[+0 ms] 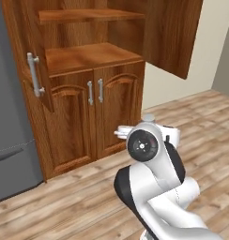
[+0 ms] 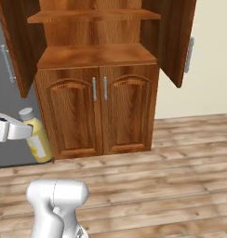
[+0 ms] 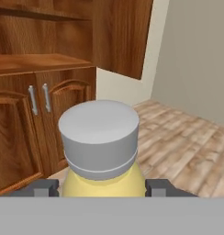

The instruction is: Sort all alcoholic drinks to one cabinet, and non-alcoholic drinks to the other.

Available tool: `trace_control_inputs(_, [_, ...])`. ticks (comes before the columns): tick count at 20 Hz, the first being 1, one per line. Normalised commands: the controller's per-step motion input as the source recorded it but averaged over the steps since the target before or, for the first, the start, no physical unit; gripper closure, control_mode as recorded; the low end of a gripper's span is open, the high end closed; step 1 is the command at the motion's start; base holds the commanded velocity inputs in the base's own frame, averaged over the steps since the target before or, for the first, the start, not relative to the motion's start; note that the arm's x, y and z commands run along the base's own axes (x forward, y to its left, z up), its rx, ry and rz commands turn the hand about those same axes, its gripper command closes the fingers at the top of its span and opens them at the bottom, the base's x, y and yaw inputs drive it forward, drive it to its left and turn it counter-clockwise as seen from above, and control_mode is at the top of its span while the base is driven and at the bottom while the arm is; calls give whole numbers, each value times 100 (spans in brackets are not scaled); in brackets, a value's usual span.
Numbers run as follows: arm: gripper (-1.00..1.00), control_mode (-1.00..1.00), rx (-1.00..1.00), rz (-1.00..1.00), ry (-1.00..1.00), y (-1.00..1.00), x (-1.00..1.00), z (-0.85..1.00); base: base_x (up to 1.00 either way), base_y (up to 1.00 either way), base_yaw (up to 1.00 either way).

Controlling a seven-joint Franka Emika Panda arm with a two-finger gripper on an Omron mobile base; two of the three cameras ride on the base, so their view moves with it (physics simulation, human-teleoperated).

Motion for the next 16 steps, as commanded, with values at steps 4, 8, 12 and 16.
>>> trace_control_inputs(4, [100, 100, 0, 0, 0, 0, 0, 0, 61, -55, 0])
trace_control_inputs(8, [100, 100, 0, 0, 0, 0, 0, 0, 61, -40, 0])
trace_control_inputs(12, [100, 100, 0, 0, 0, 0, 0, 0, 58, -31, 0])
trace_control_inputs(16, [100, 100, 0, 0, 0, 0, 0, 0, 66, -10, 0])
